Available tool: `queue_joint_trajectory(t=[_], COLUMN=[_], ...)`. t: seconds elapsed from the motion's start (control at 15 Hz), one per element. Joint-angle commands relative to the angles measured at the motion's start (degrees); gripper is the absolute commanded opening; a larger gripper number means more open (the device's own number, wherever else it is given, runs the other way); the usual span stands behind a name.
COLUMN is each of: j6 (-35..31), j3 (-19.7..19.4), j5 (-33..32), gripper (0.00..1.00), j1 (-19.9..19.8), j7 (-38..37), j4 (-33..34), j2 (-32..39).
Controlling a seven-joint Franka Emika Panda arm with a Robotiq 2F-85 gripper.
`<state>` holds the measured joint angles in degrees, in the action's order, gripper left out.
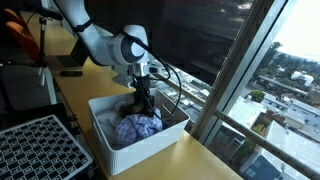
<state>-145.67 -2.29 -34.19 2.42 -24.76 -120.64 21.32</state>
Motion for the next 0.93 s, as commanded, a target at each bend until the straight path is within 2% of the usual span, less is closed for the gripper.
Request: queue_joint_trajectory(t=[0.0,0.07,0.13,0.4,0.73,0.87], j6=[-1.8,-1.5,-1.3,0.0,3.1,4.9], j3=[-0.6,-0.6,-0.7,-0.6,-0.6,0.2], j5=[5.2,6.5,7.5,8.8,5.6,4.8], gripper=[0.25,0.26,0.31,0.61,0.97,1.0], j1=[0.9,1.3,1.8,3.9,8.1,9.5], j7=[4.6,5.7,6.7,8.5,6.6,6.0], j4=[2.9,3.3,3.6,3.7,1.3,0.8], j2=[4.4,4.8,5.1,2.6,-5.9,-9.0])
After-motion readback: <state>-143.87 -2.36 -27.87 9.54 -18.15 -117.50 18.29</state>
